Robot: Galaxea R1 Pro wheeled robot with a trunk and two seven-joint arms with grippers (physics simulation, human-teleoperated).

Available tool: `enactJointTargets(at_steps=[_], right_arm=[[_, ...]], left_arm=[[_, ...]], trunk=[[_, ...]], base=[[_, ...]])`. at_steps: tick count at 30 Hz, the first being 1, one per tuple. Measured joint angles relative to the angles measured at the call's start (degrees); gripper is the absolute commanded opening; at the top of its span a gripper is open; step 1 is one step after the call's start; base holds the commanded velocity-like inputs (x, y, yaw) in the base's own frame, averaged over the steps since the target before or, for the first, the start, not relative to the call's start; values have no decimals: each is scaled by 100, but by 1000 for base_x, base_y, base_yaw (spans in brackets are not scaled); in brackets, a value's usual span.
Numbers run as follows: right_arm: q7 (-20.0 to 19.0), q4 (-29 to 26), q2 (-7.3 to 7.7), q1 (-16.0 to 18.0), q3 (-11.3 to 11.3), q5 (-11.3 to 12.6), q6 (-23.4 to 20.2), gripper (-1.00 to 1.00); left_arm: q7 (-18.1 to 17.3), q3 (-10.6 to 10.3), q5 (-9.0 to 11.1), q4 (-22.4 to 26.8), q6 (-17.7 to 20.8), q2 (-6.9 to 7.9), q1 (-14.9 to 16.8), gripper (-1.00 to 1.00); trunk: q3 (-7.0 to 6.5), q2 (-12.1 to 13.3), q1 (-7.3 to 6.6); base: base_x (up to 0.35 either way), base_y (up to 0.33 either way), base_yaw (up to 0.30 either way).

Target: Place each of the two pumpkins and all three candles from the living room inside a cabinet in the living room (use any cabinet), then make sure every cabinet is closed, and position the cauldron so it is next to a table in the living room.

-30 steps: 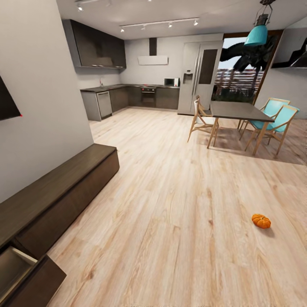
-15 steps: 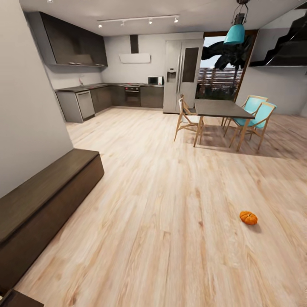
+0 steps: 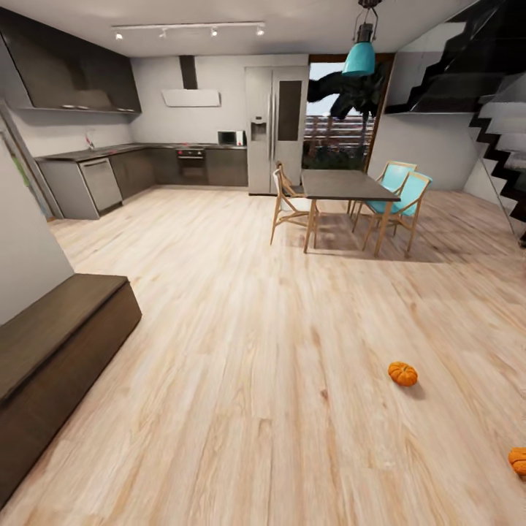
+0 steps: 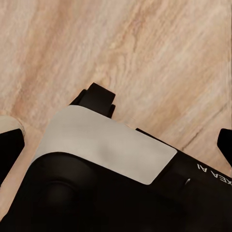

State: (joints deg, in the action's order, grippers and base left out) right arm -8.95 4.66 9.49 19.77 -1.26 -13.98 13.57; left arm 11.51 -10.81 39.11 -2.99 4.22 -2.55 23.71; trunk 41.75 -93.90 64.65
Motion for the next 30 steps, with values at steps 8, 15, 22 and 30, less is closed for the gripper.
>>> enactJointTargets(at_steps=[8,15,22,30], right_arm=[[25,-17,-157,-75,19,-40,26,100],[48,-15,-201,-79,13,-13,12,100],[52,-9,-212,-79,12,0,14,100],[60,-9,-211,-79,12,1,14,100]], left_arm=[[0,0,0,0,1,0,2,100],[0,0,0,0,7,-1,1,100],[2,0,0,0,8,0,2,100],[0,0,0,-1,8,0,2,100]], trunk=[[3,0,0],[19,0,0],[78,0,0],[150,0,0]], base=[[329,0,-11],[330,0,0],[329,0,0],[329,0,0]])
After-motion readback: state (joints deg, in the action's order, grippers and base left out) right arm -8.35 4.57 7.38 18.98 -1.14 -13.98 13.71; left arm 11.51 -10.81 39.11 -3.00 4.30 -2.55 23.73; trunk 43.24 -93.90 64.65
